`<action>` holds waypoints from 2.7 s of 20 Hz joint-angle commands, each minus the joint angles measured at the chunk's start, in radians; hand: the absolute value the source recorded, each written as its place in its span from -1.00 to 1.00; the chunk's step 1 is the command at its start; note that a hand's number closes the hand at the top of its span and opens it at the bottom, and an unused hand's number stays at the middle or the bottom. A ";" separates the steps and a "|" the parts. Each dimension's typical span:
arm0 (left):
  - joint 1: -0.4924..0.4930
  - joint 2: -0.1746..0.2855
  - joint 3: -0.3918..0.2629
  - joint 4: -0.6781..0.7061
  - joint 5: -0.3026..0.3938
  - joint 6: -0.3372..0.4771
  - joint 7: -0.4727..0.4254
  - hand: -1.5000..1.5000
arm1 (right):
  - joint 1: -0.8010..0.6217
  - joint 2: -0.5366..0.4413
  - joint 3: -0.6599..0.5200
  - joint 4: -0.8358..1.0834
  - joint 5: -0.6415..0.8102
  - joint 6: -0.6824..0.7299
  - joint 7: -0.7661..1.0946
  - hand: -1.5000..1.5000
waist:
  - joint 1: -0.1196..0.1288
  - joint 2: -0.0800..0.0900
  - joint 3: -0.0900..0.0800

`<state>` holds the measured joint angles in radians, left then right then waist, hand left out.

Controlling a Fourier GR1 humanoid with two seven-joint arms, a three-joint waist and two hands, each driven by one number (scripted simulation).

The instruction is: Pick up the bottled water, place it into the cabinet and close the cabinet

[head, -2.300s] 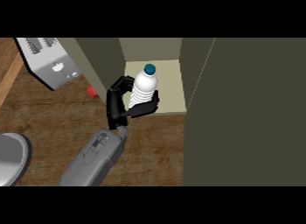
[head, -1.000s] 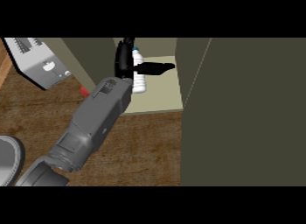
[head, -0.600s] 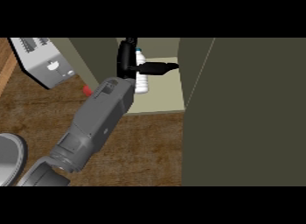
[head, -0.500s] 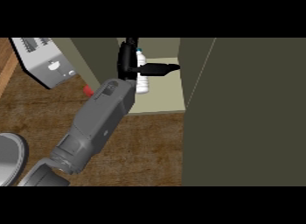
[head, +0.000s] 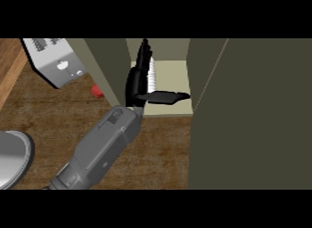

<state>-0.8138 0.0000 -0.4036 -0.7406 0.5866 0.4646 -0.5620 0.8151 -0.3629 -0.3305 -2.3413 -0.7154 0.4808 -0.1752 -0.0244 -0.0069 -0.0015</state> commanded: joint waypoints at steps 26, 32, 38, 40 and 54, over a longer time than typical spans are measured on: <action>0.817 0.406 -0.252 -0.944 -0.016 -0.104 0.048 1.00 | 0.050 -0.063 0.035 -0.212 0.018 0.074 0.114 1.00 | 0.026 0.003 -0.001; 0.924 0.528 -0.193 -1.015 -0.002 -0.139 0.010 1.00 | 0.087 -0.087 0.137 -0.258 0.125 0.212 0.109 1.00 | 0.014 -0.005 -0.002; 1.009 0.634 -0.090 -1.114 0.105 -0.251 -0.005 -1.00 | 0.035 -0.073 0.178 -0.314 0.120 0.171 0.102 1.00 | 0.027 -0.004 -0.006; 1.021 0.651 -0.054 -1.146 0.141 -0.258 0.007 -1.00 | 0.033 -0.094 0.180 -0.318 0.140 0.213 0.095 1.00 | 0.021 -0.011 -0.007; 1.177 0.801 0.136 -1.196 0.252 -0.371 -0.020 -1.00 | -0.114 -0.154 0.414 -0.330 0.190 0.191 0.197 1.00 | 0.054 -0.022 -0.018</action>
<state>0.3265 0.7759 -0.2981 -1.9230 0.8108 0.1280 -0.5754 0.7122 -0.4950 0.0719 -2.3722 -0.6526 0.7293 -0.0670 0.0223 -0.0243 -0.0148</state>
